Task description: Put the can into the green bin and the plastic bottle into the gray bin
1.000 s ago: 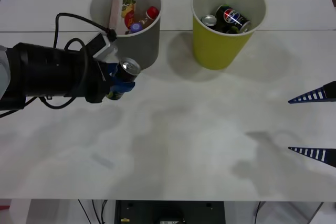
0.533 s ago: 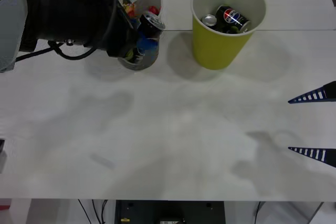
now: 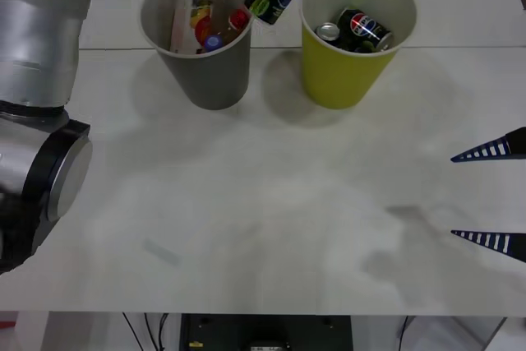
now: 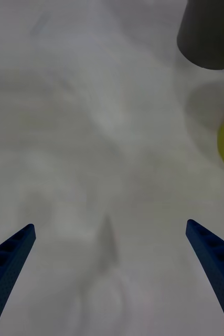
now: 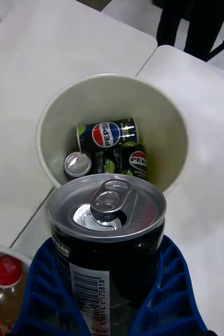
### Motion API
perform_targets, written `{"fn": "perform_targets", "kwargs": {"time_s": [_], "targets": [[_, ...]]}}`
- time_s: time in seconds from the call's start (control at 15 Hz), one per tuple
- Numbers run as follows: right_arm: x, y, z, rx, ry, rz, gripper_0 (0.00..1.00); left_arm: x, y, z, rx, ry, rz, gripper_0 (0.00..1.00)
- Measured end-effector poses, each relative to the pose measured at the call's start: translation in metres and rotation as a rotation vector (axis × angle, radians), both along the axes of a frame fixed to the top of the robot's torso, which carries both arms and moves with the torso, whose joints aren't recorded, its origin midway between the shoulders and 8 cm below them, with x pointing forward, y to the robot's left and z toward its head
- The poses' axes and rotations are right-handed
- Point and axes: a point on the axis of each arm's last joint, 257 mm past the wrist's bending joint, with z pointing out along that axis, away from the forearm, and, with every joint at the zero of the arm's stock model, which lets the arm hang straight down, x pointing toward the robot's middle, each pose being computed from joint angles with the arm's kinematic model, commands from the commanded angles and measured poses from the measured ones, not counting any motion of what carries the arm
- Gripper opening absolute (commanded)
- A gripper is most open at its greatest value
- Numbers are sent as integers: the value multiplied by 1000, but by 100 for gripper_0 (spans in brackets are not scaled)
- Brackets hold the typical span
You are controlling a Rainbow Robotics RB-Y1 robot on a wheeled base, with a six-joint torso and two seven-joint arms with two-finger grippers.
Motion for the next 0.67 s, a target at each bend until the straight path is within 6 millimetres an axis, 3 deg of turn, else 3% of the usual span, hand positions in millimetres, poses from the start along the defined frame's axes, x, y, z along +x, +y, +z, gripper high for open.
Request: {"fn": "perform_targets", "kwargs": {"time_s": [0.67], "targets": [[0,0,0,0,0,0,100,48,-99,10,-103,-107,63,4]]}}
